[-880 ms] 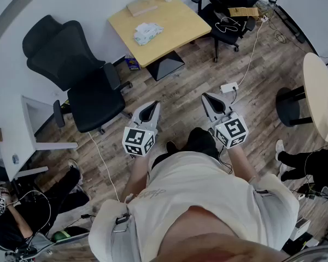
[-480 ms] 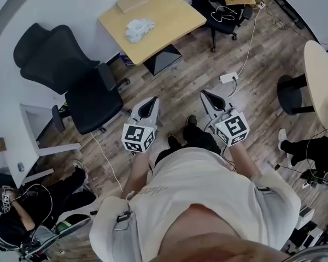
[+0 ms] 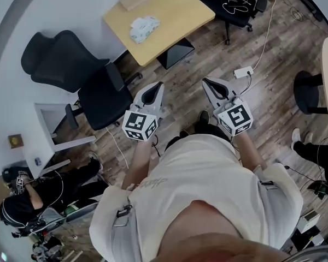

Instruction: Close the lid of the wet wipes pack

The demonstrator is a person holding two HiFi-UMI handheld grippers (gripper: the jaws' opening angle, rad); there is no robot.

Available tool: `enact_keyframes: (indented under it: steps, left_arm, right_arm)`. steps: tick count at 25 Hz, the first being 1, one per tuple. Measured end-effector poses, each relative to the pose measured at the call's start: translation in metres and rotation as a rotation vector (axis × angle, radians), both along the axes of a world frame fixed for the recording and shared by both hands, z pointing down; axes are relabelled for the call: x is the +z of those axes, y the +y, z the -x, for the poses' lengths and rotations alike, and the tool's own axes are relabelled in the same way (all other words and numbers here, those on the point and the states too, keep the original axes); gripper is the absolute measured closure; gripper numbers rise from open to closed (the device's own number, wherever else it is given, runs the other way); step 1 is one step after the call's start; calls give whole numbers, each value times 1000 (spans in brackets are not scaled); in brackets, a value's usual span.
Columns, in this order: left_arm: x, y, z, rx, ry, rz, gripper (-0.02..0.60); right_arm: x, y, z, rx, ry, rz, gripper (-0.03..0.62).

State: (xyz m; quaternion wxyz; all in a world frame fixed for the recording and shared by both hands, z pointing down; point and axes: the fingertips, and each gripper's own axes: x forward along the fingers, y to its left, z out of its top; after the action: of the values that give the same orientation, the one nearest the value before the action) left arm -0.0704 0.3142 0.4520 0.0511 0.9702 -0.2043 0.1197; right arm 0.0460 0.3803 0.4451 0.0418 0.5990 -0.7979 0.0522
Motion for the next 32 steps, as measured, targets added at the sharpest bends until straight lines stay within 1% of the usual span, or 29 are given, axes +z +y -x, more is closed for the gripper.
enact_keyframes:
  steps: [4, 5, 7, 9, 10, 11, 13, 14, 19, 21, 23, 26, 28, 32]
  left_arm:
    - [3, -21, -22, -44, -4, 14, 566]
    - [3, -24, -27, -55, -13, 6, 565]
    - [4, -28, -37, -66, -62, -46, 565]
    - [6, -31, -49, -58, -108, -96, 565]
    - [7, -33, -55, -51, -105, -89, 565]
    - [10, -35, -60, -50, -87, -62, 565]
    - [15, -39, -65, -66, -57, -4, 565]
    - [17, -43, -65, -77, -56, 10, 565]
    - [31, -82, -59, -96, -80, 31, 565]
    - [43, -100, -56, -99, -85, 51, 565]
    - [49, -121, -58, -96, -74, 64, 565]
    - [40, -156, -68, -79, -37, 60, 565]
    - [24, -183, -74, -62, -8, 31, 565]
    - [7, -233, -73, -40, 27, -8, 565]
  right_arm:
    - [8, -19, -29, -38, -18, 4, 591]
    - [10, -23, -36, -48, -24, 8, 591]
    - [16, -33, -45, -73, -31, 15, 591]
    - [21, -48, -53, -98, -30, 23, 591]
    - [22, -56, -56, -108, -30, 27, 591]
    - [24, -63, -58, -117, -32, 32, 591]
    - [27, -72, -57, -138, -44, 44, 591]
    - [29, -77, -56, -150, -50, 51, 591]
    - [37, -120, -46, -193, -50, 70, 591]
    - [38, -133, -43, -192, -38, 76, 591]
    - [36, -150, -46, -176, -27, 80, 591]
    - [25, -176, -56, -146, -33, 85, 591]
    - [14, -199, -59, -138, -35, 81, 591]
    - [-5, -247, -51, -132, 5, 54, 591]
